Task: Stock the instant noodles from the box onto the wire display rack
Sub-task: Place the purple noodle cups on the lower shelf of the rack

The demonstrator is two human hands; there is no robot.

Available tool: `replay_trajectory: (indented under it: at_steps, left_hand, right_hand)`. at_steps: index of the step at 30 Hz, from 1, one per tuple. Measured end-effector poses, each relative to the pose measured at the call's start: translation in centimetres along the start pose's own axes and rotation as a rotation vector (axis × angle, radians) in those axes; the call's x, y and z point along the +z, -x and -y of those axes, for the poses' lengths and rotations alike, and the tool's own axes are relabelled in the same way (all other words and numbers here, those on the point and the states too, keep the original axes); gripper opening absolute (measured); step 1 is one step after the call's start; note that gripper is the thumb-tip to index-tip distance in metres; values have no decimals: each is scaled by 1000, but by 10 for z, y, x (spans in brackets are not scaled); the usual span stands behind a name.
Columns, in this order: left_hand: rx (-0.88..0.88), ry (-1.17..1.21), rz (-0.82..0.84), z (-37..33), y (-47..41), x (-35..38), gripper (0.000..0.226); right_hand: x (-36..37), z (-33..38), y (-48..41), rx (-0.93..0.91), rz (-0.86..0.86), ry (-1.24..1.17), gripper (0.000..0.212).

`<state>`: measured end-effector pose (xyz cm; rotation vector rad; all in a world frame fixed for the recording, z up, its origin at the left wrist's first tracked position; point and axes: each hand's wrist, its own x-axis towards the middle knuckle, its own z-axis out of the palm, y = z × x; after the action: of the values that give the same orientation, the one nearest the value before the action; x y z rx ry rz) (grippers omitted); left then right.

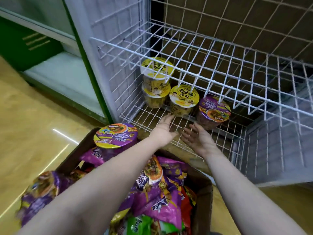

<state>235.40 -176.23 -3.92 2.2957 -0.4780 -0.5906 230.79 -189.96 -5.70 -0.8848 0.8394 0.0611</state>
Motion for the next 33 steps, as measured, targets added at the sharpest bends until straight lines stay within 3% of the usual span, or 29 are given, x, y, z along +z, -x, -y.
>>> replay_trajectory:
  at_steps: [3, 10, 14, 17, 22, 29, 33]
  left_hand:
    - [-10, -23, -66, 12, 37, -17, 69]
    - [17, -32, -255, 30, 120, -73, 54]
    - [-98, -63, -353, 52, 168, -99, 54]
    - [-207, -26, -427, 68, 193, -104, 52]
    - [-321, 25, -385, 81, 218, -91, 55]
    - [-322, 181, -385, 89, 217, -87, 56]
    - [-369, 227, -381, 96, 198, -88, 62]
  right_hand:
    - [30, -21, 22, 11, 67, 11, 22]
    - [74, -64, 91, -39, 228, 37, 16]
    - [85, -85, 125, -62, 266, 30, 32]
    - [87, -104, 143, -86, 248, 124, 32]
    - [72, -131, 151, -151, 182, 329, 17]
    - [65, -146, 154, -149, 165, 334, 18]
    - [73, -144, 148, -165, 134, 318, 31]
